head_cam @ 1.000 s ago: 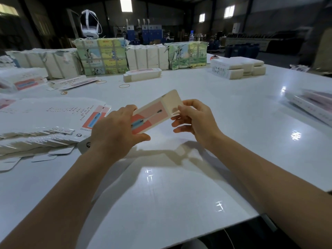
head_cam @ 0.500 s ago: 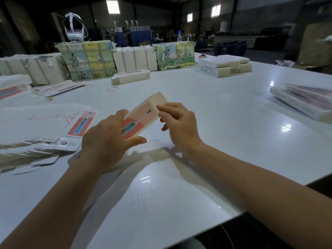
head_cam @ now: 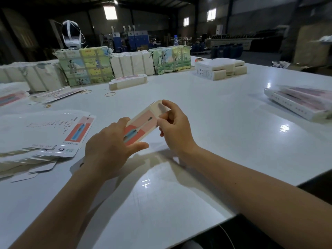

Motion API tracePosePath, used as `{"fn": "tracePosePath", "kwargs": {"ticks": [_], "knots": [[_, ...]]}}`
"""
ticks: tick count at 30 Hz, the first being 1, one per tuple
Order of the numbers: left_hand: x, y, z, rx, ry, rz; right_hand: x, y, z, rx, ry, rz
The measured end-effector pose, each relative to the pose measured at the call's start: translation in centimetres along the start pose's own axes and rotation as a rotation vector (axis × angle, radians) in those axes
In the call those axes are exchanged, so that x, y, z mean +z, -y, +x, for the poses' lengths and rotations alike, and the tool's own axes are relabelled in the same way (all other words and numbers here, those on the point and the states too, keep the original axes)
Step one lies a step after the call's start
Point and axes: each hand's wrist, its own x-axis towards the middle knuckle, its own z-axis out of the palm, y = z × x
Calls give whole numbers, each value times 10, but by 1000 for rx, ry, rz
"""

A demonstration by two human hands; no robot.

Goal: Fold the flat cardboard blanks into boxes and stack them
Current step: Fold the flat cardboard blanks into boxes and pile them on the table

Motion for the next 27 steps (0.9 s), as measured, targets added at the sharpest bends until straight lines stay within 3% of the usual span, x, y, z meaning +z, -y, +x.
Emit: {"fn": "tracePosePath", "kwargs": {"ticks": [7,13,21,24,27], "knots": [[-1,8,2,64,13,111,-6,2,1,-5,141,-93],[0,6,2,60,0,105,-4,4,2,-26,51,-120],[2,2,2,47,0,121,-4,4,1,-11,122,-43],[3,3,1,41,-21,119,-3,4,3,-54,45,-181],[3,4,2,38,-47,103,-10,2,11,17,-80,-253]]}}
